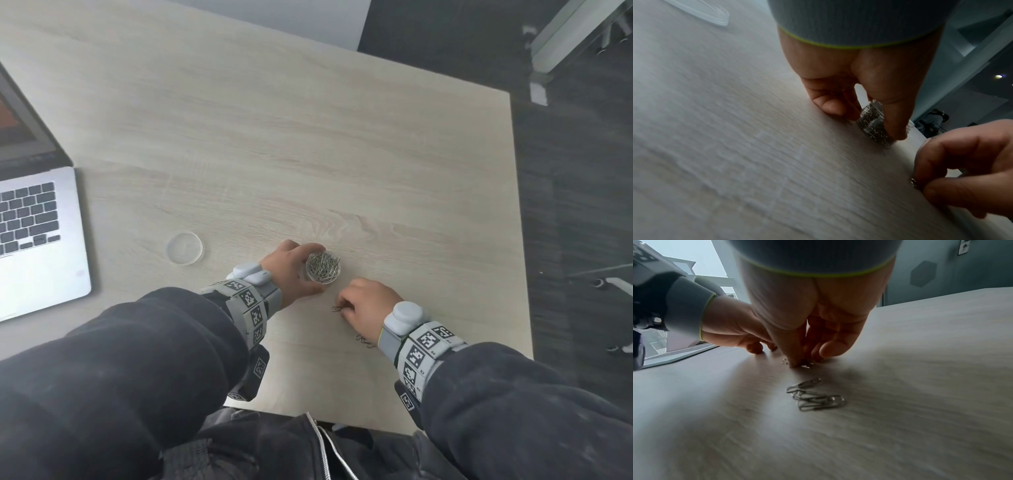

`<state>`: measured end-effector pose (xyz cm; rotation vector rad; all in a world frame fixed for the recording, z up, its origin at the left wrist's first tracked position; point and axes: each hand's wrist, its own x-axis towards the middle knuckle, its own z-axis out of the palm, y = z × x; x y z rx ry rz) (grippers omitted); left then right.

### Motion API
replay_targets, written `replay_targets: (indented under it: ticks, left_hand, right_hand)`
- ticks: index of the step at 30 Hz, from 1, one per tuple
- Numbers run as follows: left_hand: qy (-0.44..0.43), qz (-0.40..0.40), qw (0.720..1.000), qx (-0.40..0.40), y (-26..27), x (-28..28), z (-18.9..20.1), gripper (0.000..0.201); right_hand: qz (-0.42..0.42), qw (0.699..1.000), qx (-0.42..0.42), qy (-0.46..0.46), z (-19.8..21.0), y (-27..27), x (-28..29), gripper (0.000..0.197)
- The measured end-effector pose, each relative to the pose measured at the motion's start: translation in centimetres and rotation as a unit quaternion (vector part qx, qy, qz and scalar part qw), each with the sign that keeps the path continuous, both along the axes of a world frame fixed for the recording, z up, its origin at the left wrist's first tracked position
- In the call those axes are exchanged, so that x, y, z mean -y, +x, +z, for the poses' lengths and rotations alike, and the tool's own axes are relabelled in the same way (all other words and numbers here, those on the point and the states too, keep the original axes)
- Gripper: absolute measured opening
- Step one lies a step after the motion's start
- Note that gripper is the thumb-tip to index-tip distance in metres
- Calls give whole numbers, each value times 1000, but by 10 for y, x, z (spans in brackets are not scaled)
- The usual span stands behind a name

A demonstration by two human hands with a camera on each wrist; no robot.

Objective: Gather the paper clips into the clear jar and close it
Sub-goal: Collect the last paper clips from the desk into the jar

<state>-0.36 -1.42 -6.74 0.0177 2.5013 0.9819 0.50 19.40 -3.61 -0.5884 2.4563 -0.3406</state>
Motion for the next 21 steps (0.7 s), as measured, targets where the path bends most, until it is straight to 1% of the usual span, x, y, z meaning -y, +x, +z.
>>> replay_targets:
  ticks: [7, 13, 14, 16, 18, 21]
  left_hand:
    - [-3, -3, 1000, 0, 1, 1, -1, 71]
    - [-2, -4, 1000, 5, 1, 2, -3, 72]
    - [-2, -5, 1000, 6, 0, 2, -3, 72]
    - [-1, -8, 1000, 7, 0, 2, -3, 73]
    - [0, -10, 1000, 7, 0, 2, -3, 72]
    - [10, 0, 1000, 2, 1, 1, -3, 72]
  right_hand:
    - [-21, 999, -3, 35, 5, -3, -4, 14]
    - [-41, 999, 4, 28, 5, -4, -3, 12]
    - [-57, 998, 4, 19, 5, -5, -4, 11]
    - [-115, 993, -10, -24, 8, -7, -4, 9]
    - [-175, 980, -35, -90, 12, -10, -1, 9]
    - [-219, 959, -72, -164, 21, -20, 11, 8]
